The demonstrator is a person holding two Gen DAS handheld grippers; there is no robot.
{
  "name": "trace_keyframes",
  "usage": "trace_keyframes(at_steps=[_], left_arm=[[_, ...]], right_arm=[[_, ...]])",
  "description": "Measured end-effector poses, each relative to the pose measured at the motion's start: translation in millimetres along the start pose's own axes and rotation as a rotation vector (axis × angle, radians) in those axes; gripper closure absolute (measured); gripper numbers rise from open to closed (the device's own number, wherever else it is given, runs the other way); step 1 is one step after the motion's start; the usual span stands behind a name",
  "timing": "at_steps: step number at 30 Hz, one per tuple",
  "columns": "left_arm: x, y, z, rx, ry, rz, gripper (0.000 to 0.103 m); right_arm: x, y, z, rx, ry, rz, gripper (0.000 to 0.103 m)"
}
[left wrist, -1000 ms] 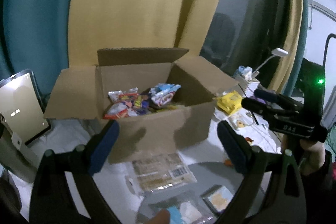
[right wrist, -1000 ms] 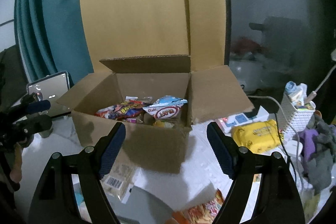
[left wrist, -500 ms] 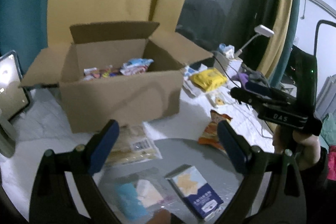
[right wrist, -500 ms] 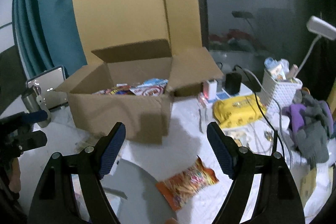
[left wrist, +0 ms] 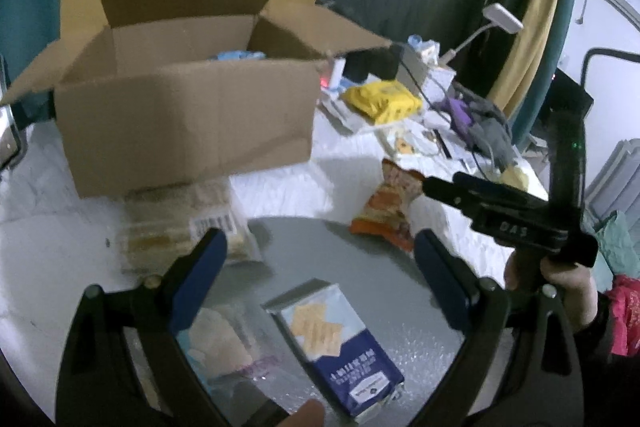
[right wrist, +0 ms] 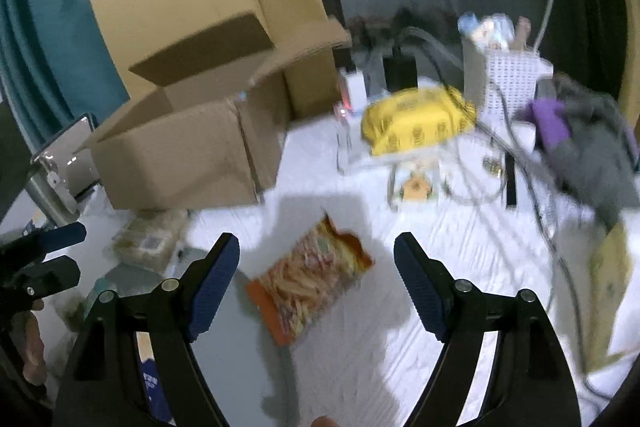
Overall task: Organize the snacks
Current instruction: 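Grasp the blue cracker box with the left tool while the right tool grasps the orange fries bag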
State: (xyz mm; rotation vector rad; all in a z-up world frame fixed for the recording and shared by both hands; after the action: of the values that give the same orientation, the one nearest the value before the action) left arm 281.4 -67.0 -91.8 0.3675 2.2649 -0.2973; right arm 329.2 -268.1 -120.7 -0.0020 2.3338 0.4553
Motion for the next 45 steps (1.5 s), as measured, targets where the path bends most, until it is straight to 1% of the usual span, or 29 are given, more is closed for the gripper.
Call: trace_keyframes(at_steps=[5, 8, 16, 19, 20, 21, 22, 26, 34, 36, 39, 42, 44, 45], left_arm=[[10.2, 1.6, 11.1, 0.007, 0.036, -0.024, 0.008], [13.3, 5.4, 15.6, 0.003, 0.049, -0.037, 0.008], [18.3, 13.8, 26.8, -0.003, 0.088, -0.062, 0.008], [21.6, 11.6, 28.6, -0.002, 0.099, -0.062, 0.008], [23.2, 9.2, 29.6, -0.001, 0.105, -0.058, 0.008], [24.6, 7.6, 30.4, -0.001, 0.113, -0.054, 0.008], [25.8, 5.2, 31.5, -0.002, 0.121, -0.048, 0.008], [31.8, -6.9, 33.5, -0.001, 0.149, -0.026, 0.008], [48.3, -34.0, 39.8, -0.005, 0.228, 0.066, 0.008], [55.7, -39.1, 42.8, -0.022, 0.257, 0.1, 0.008], [59.1, -42.1, 45.0, -0.057, 0.278, 0.135, 0.008], [60.0, -41.8, 47.5, -0.064, 0.289, 0.151, 0.009], [60.8, -44.2, 47.7, -0.068, 0.293, 0.175, 0.018], [62.0, -45.4, 49.0, -0.073, 0.301, 0.19, 0.032]], right_arm=[[12.9, -0.6, 23.6, -0.022, 0.077, 0.047, 0.021], [14.7, 0.7, 35.9, -0.021, 0.102, 0.068, 0.021], [13.5, -2.4, 69.1, -0.006, 0.137, 0.12, 0.021], [13.1, -0.9, 72.2, 0.001, 0.127, 0.102, 0.021], [12.9, -0.7, 72.9, 0.0, 0.128, 0.098, 0.03], [13.1, -0.2, 73.9, -0.003, 0.135, 0.093, 0.048], [13.1, -0.3, 74.3, -0.007, 0.138, 0.092, 0.048], [15.3, -2.2, 66.6, -0.032, 0.13, 0.09, 0.054], [12.9, -11.8, 23.4, -0.062, 0.057, 0.08, 0.055], [11.8, -12.8, 12.5, -0.072, 0.037, 0.079, 0.055], [11.6, -12.1, -0.2, -0.08, 0.015, 0.063, 0.055], [11.9, -12.0, -9.3, -0.093, 0.001, 0.055, 0.055], [11.4, -11.1, -13.9, -0.102, -0.006, 0.051, 0.055], [11.3, -10.8, -16.4, -0.106, -0.011, 0.049, 0.055]])
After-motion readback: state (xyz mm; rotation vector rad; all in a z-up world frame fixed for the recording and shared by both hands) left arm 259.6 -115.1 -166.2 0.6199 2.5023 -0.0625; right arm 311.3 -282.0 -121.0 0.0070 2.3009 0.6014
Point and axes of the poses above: each gripper's, at about its wrist camera, not at the fingertips, and z roughly the way its jaws point, y to its left, x to its underside, the point moved 4 cm from there along z, roughly the way its jaws point, and after that the axes turned 11 degrees about z, right-handed, at the moved point
